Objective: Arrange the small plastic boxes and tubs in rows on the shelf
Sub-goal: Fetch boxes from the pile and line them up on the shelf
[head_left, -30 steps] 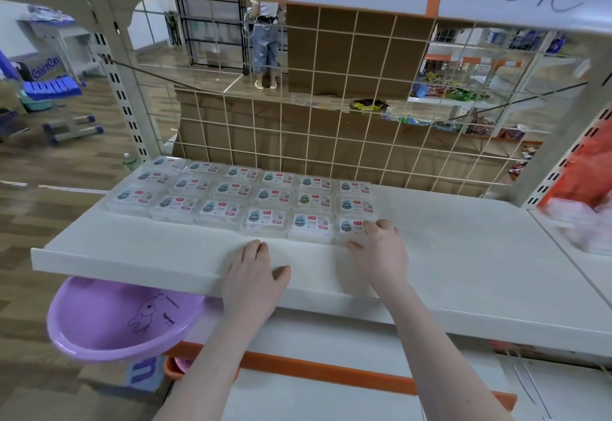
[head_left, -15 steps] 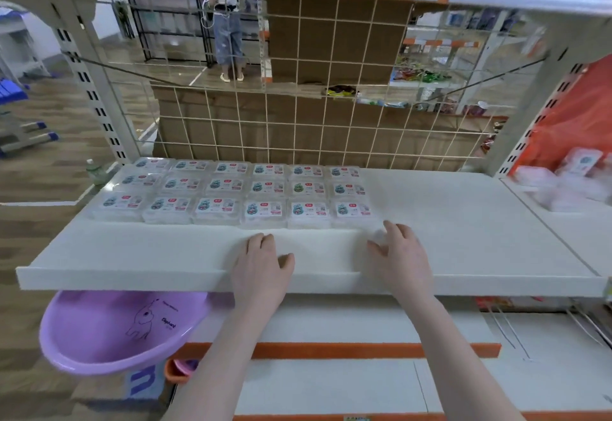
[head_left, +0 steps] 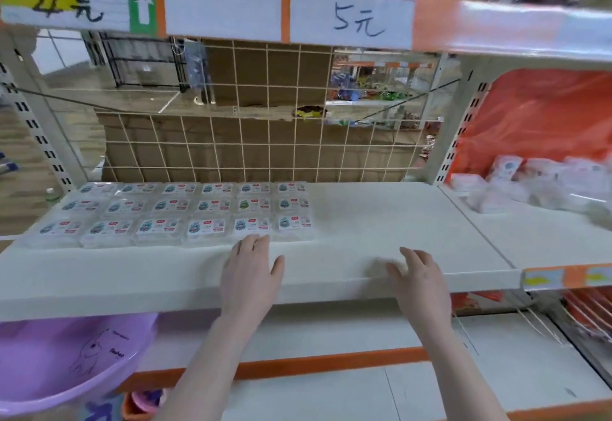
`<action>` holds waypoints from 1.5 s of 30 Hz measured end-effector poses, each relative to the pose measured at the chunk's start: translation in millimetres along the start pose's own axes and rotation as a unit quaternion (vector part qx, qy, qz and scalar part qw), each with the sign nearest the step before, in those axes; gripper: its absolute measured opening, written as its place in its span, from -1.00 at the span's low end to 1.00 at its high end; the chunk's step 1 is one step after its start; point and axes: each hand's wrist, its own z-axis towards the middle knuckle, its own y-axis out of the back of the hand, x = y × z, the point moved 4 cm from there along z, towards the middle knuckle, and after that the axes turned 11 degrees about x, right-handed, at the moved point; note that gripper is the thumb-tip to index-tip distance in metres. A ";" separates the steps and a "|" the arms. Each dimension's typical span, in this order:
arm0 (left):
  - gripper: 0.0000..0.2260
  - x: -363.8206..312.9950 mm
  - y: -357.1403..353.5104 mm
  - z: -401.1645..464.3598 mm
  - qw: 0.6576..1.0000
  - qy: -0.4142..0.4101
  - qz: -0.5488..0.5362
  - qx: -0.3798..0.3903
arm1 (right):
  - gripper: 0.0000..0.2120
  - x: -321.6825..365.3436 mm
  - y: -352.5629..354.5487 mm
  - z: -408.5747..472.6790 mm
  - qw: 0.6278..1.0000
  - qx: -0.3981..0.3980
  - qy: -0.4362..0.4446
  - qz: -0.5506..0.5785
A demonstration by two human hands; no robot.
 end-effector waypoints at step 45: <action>-0.53 -464.0 -200.9 180.0 0.963 -0.216 0.059 0.148 | -0.73 -357.0 186.9 195.6 0.991 -0.085 -0.029 -0.094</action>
